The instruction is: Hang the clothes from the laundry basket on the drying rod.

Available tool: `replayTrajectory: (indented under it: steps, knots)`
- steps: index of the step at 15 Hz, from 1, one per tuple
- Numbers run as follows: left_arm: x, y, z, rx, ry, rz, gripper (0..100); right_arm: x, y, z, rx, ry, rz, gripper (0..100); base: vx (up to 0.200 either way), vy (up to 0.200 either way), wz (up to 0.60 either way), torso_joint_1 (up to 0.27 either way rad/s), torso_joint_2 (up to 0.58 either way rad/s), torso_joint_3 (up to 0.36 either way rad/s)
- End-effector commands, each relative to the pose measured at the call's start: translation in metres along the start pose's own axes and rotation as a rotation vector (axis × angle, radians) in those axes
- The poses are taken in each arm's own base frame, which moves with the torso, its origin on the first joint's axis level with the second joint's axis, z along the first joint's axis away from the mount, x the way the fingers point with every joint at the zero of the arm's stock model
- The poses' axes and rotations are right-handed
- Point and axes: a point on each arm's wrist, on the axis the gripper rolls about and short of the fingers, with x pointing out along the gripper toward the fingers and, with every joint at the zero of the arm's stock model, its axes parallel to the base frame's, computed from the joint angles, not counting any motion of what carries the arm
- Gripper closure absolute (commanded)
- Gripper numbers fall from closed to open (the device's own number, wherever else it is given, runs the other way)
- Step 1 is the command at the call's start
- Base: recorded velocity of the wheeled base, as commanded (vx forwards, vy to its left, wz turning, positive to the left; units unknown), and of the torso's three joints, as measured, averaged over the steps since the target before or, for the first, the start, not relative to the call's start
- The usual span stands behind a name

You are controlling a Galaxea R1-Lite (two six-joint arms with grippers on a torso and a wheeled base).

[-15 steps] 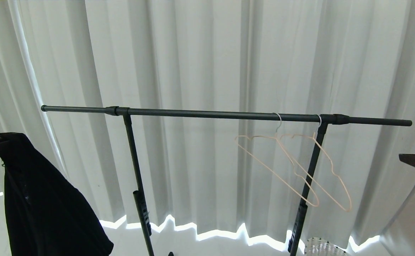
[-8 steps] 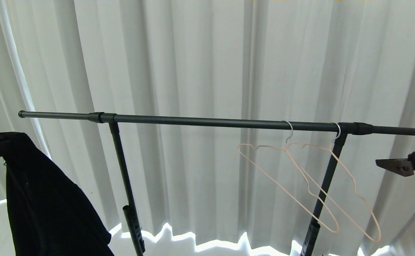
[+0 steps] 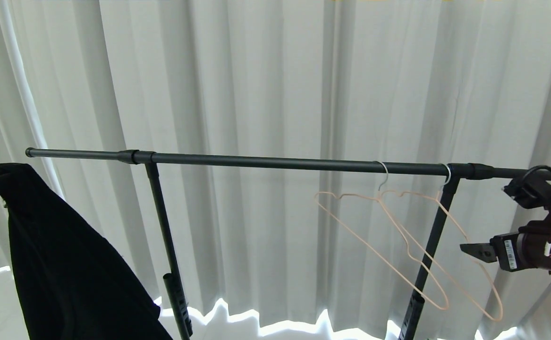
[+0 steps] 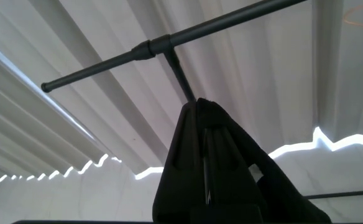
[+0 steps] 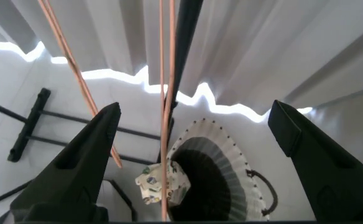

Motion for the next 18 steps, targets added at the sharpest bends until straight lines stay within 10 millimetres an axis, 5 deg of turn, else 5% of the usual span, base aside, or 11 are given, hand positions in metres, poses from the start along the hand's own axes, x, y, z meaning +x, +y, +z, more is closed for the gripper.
replayTrajectory:
  steps: [1,12,13,18]
  knots:
    - [0.003,0.001,0.000,-0.001,0.013,0.009,100,0.026,0.001,-0.016,0.001,0.092,0.008,0,0.000,0.000,0.00,0.000,0.00,0.000]
    - [0.001,0.001,-0.001,-0.002,0.009,0.011,100,0.065,-0.007,-0.012,0.024,0.065,0.039,0,0.000,0.000,0.00,0.000,0.00,0.000]
    - [0.001,0.001,-0.001,-0.002,0.010,0.010,100,0.066,-0.007,-0.011,0.024,0.059,0.038,100,0.000,0.000,0.00,0.000,0.00,0.000]
    - [0.001,0.001,-0.001,-0.004,0.008,0.011,100,0.063,-0.006,-0.007,0.023,0.016,0.067,100,0.000,0.000,0.00,0.000,0.00,0.000]
